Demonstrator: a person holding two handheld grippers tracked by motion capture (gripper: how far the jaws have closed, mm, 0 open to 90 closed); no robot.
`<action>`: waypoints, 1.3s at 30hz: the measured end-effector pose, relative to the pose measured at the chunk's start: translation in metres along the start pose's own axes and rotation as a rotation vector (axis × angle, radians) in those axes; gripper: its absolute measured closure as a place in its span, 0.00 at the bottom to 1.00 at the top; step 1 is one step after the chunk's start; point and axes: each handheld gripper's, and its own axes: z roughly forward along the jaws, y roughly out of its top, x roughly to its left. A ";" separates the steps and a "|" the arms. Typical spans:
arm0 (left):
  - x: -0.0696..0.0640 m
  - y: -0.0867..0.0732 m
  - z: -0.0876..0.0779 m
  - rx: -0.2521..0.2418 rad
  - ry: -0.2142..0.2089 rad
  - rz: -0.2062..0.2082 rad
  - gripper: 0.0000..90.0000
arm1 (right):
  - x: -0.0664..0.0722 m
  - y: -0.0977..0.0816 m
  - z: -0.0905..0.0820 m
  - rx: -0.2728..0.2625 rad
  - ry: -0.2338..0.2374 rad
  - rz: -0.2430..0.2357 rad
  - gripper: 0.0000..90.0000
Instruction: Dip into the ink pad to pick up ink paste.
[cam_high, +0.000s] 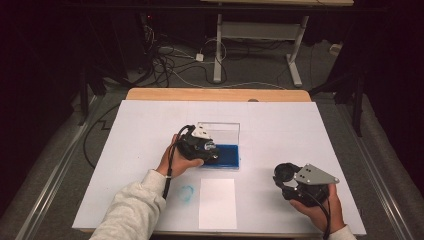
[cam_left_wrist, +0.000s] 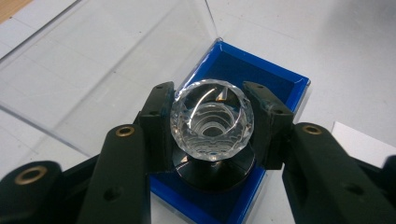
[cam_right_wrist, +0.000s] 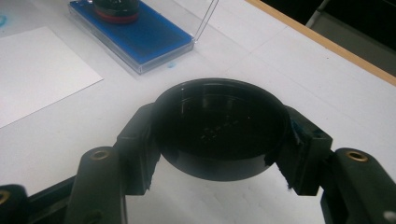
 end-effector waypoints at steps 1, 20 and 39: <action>0.000 -0.001 0.000 -0.002 -0.005 -0.002 0.61 | 0.000 0.000 0.000 0.000 -0.001 0.000 0.43; -0.002 -0.004 0.002 -0.021 -0.004 -0.006 0.61 | 0.002 0.002 0.001 0.003 -0.004 -0.004 0.43; -0.003 -0.002 0.002 -0.004 0.002 0.007 0.61 | 0.002 0.002 0.001 0.002 -0.003 -0.007 0.43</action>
